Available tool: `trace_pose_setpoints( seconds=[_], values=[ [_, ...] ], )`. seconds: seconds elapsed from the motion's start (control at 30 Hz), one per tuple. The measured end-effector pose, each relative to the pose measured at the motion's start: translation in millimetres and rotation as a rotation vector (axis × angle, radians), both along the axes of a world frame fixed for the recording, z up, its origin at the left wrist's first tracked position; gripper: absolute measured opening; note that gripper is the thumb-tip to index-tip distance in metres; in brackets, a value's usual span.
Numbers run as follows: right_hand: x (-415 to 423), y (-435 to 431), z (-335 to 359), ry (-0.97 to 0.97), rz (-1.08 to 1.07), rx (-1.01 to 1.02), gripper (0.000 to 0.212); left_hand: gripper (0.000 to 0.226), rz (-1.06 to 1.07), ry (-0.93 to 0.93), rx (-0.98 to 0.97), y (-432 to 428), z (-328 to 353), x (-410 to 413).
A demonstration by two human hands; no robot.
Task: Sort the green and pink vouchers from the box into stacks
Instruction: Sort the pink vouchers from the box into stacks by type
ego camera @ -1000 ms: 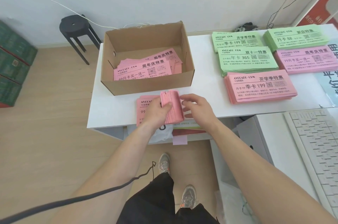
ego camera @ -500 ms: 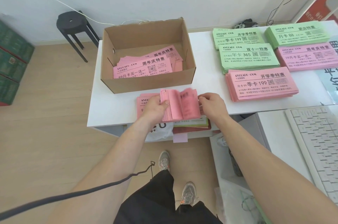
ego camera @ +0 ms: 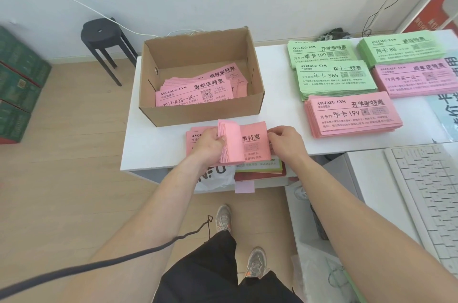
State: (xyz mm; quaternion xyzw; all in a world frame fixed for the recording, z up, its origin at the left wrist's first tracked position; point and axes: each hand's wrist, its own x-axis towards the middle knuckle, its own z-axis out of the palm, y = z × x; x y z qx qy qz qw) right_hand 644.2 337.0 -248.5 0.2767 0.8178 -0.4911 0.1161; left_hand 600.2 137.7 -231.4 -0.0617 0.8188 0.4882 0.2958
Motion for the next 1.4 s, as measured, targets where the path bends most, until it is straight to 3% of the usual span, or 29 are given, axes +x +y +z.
trace_pose_setpoints(
  seconds=[0.2, 0.5, 1.4],
  values=[
    [-1, -1, 0, -0.004, -0.016, -0.019, 0.024, 0.028, -0.013, -0.029, 0.024, -1, 3, 1],
    [-4, 1, 2, 0.001, -0.012, -0.036, 0.034, 0.036, -0.007, -0.042, 0.057, -2, 5, 0],
    [-4, 5, -1, -0.007, 0.009, -0.063, 0.022, 0.044, -0.022, -0.131, 0.175, 3, 7, 0]
  ],
)
